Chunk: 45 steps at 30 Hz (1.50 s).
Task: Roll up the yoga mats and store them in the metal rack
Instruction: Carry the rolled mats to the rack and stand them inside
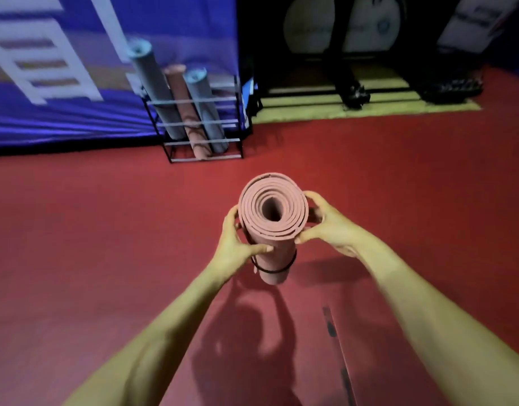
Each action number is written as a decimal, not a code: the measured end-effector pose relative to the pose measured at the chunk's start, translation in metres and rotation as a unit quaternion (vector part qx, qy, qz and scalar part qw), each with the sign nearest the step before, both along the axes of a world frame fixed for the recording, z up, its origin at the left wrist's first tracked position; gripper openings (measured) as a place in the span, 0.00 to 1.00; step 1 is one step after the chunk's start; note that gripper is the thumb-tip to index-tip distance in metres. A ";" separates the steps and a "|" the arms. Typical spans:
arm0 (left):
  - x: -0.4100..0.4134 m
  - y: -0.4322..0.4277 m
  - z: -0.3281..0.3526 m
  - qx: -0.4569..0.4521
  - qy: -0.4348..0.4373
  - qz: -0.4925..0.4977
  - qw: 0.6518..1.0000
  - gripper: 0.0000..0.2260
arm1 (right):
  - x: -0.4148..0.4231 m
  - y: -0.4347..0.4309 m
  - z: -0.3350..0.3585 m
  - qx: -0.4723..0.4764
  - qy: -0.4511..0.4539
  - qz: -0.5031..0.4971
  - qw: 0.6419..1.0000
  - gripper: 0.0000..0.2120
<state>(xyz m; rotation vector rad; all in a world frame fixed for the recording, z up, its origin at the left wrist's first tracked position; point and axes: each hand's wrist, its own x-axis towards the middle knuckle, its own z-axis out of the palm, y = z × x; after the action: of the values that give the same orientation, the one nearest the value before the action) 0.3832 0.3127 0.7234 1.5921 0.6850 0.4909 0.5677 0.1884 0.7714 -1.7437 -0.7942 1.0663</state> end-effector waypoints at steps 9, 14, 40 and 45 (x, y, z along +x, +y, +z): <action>0.065 0.145 0.112 0.102 -0.086 0.030 0.991 0.42 | 0.053 0.139 0.108 0.144 -0.044 -0.003 0.989 0.45; 0.116 0.228 0.153 0.027 -0.142 0.012 0.989 0.42 | 0.108 0.239 0.134 0.167 -0.058 0.002 0.984 0.45; 0.299 0.689 0.198 0.001 -0.196 0.056 0.979 0.40 | 0.275 0.702 0.209 0.151 -0.127 -0.015 0.980 0.34; 0.336 0.754 0.191 -0.001 -0.179 0.042 0.983 0.40 | 0.309 0.764 0.200 0.140 -0.131 -0.032 0.981 0.35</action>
<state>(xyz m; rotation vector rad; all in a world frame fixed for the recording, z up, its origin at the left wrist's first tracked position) 0.7188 1.0671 0.9142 1.4267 0.4790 0.8156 0.8769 0.9528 0.9712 -1.6717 -0.9937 0.6527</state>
